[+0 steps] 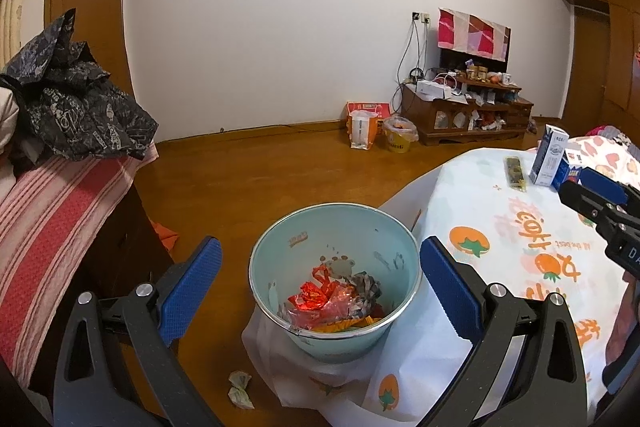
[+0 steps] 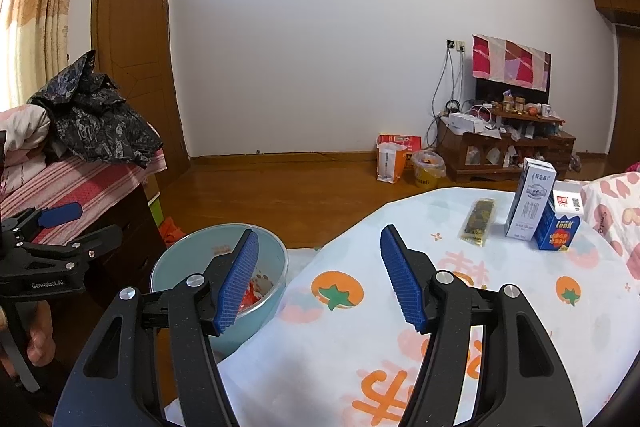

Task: Collect trash

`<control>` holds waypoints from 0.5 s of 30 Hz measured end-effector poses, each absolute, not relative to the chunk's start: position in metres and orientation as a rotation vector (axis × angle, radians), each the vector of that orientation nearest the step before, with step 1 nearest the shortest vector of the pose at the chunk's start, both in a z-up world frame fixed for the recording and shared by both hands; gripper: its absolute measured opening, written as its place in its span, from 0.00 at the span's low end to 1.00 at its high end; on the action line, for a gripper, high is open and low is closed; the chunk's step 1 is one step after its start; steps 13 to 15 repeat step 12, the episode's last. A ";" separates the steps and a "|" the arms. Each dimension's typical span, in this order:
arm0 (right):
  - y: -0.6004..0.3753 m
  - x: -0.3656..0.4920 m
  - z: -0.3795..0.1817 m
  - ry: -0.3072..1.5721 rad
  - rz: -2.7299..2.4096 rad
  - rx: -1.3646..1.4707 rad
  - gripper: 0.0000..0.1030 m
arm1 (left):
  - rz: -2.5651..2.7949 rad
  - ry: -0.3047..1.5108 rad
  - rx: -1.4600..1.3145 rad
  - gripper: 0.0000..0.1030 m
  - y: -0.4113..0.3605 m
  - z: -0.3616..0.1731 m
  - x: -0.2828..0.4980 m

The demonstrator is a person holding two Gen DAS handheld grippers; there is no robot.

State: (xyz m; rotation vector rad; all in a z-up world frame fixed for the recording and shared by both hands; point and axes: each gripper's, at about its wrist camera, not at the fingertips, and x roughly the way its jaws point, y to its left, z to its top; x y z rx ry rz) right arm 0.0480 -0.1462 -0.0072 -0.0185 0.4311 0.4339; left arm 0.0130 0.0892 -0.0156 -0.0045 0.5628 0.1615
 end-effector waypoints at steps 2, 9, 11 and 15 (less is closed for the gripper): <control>-0.147 0.049 -0.008 0.432 0.429 -0.017 0.65 | 0.156 0.567 -0.001 0.94 0.087 -0.017 0.014; -0.181 0.061 -0.020 0.467 0.358 -0.028 0.73 | 0.086 0.585 -0.001 0.94 0.065 -0.015 0.028; -0.213 0.073 -0.030 0.507 0.276 -0.017 0.78 | 0.053 0.589 0.044 0.94 0.041 -0.017 0.043; -0.232 0.079 -0.036 0.532 0.233 -0.007 0.79 | 0.041 0.600 0.059 0.94 0.029 -0.018 0.051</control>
